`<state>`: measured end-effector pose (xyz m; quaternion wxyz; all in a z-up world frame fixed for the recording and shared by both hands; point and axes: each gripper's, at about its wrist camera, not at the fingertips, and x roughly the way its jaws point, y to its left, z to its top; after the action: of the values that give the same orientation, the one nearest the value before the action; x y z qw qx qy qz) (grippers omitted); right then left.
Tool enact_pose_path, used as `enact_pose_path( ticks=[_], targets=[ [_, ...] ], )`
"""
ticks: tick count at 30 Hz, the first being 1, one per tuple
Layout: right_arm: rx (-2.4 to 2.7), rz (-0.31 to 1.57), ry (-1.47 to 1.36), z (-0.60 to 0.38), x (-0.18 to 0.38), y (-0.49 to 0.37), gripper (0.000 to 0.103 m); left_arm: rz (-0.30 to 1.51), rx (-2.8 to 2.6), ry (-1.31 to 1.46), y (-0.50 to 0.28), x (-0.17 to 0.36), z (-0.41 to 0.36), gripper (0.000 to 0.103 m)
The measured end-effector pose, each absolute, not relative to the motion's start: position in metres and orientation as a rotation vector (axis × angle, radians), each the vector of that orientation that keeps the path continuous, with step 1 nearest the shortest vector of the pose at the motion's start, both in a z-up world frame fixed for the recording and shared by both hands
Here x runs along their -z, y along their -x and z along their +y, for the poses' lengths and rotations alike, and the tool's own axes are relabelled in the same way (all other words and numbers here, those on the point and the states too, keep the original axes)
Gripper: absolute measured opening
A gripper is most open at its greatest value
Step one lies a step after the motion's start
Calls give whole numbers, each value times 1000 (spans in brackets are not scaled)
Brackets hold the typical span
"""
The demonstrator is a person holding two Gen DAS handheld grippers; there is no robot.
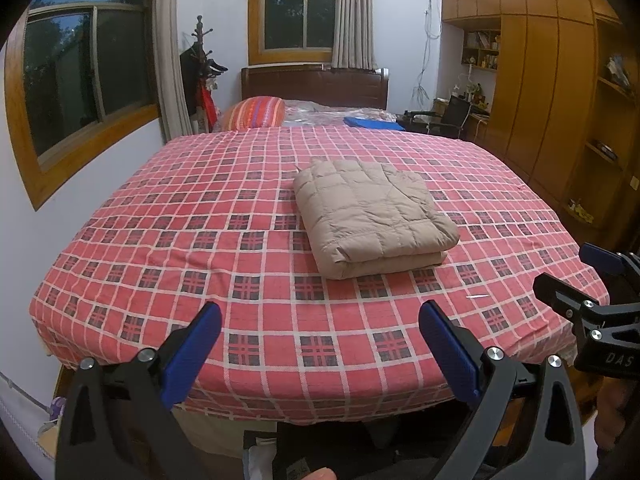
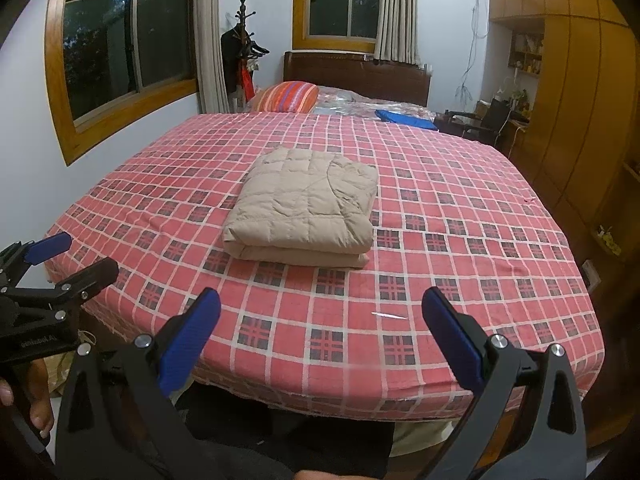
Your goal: Fold large clothes
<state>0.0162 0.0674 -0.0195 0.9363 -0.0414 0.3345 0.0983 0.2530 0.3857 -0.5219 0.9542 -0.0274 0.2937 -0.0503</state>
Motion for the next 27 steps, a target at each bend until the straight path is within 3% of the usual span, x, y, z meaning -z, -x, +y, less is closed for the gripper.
enact_pose_path(
  ticks=[27],
  targets=[
    [-179, 672, 73, 67, 17, -16, 100, 595, 100, 61, -248, 521, 380, 99]
  ],
)
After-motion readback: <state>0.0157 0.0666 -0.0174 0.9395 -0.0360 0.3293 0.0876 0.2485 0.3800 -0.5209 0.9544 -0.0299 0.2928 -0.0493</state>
